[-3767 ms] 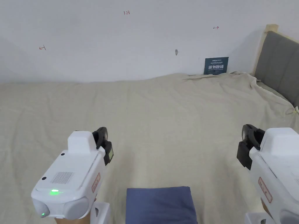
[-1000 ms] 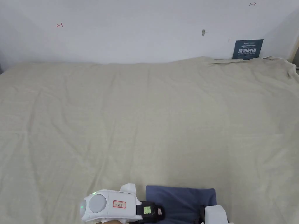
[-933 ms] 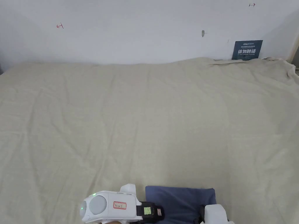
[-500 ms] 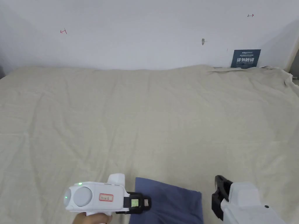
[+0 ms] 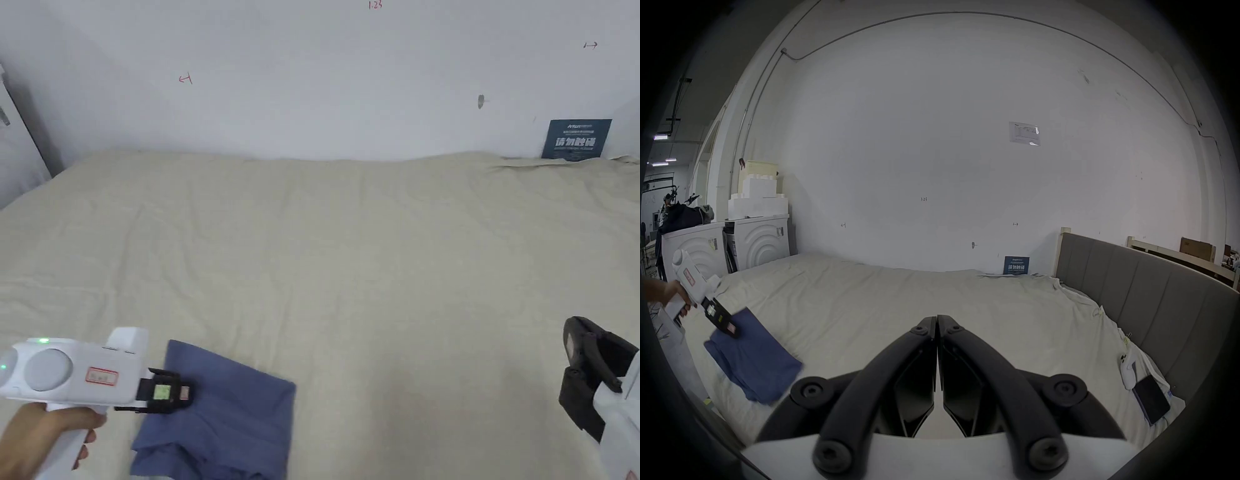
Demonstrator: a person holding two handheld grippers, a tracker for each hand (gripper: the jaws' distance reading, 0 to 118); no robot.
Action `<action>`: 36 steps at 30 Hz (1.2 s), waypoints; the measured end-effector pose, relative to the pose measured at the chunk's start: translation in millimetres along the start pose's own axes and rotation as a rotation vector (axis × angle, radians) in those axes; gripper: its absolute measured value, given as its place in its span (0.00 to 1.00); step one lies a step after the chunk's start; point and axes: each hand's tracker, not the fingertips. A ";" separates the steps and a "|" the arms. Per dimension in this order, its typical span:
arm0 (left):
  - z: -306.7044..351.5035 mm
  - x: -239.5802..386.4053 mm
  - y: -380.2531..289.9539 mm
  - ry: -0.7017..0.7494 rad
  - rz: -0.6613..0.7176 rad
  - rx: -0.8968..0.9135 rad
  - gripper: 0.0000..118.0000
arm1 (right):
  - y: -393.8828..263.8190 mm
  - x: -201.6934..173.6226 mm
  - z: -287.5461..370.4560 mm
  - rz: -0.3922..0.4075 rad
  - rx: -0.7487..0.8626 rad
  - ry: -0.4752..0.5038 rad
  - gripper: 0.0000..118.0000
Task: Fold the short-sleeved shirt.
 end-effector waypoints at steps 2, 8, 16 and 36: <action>11.7 -24.4 4.6 0.064 0.006 -0.003 0.16 | -0.8 -2.6 -2.7 0.000 0.002 -0.003 0.01; 19.3 -88.3 12.7 0.218 -0.003 -0.052 0.16 | -6.6 -7.0 -12.4 -0.006 -0.024 -0.015 0.01; -17.5 -117.4 4.2 0.348 0.052 -0.142 0.16 | -16.5 -7.8 -21.9 -0.019 -0.064 -0.038 0.01; 39.5 -31.5 -3.8 0.552 0.016 0.224 0.94 | 6.4 7.4 -12.9 -0.011 -0.081 -0.022 0.01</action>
